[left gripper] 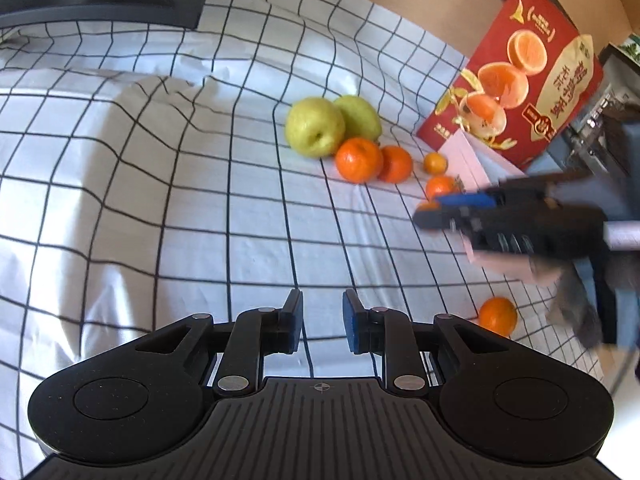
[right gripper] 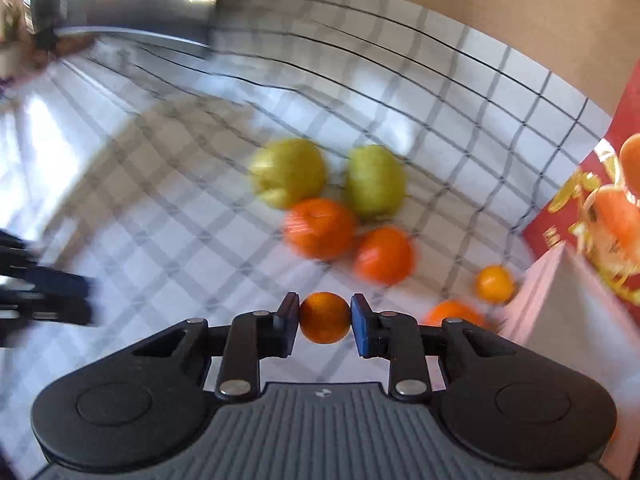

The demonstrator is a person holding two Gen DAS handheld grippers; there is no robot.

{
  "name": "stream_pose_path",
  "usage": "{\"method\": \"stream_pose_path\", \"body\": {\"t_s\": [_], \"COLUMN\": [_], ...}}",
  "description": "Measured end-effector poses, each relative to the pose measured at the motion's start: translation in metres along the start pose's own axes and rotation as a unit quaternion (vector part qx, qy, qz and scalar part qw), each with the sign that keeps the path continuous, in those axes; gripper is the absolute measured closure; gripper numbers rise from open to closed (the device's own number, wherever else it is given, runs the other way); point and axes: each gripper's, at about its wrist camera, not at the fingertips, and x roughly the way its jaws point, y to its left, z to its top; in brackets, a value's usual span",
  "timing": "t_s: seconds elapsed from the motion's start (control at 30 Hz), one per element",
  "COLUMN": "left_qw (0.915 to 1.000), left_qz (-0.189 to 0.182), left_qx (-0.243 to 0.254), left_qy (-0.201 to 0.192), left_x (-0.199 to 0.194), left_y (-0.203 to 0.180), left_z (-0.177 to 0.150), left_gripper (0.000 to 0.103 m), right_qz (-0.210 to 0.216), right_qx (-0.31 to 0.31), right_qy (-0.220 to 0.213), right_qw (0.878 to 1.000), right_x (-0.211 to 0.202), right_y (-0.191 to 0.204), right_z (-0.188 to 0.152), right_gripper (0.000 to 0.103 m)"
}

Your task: Organize fruits

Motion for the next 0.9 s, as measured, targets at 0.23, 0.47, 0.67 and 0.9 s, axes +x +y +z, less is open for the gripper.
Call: {"method": "stream_pose_path", "body": {"t_s": [0.23, 0.47, 0.67, 0.9], "left_qw": [1.0, 0.9998, 0.9994, 0.9966], "left_qz": [0.003, 0.001, -0.008, -0.028], "left_qx": [-0.007, 0.008, 0.027, 0.076], "left_qy": [0.005, 0.015, 0.021, 0.016], "left_x": [0.0, 0.002, 0.006, 0.007], "left_y": [-0.004, -0.012, -0.024, -0.051], "left_z": [-0.003, -0.006, -0.005, -0.003], "left_gripper": [0.078, 0.078, 0.078, 0.079], "right_qz": [0.035, 0.027, -0.006, -0.096], "right_qx": [0.016, 0.043, 0.079, 0.14], "right_qy": [-0.008, -0.023, -0.071, -0.088], "right_qw": [0.999, 0.998, 0.994, 0.982], "right_x": [-0.011, -0.013, -0.04, -0.055], "right_y": [0.057, 0.065, 0.054, 0.025], "right_z": [-0.05, -0.07, -0.087, -0.114], "right_gripper": [0.076, 0.075, 0.044, 0.044]}}
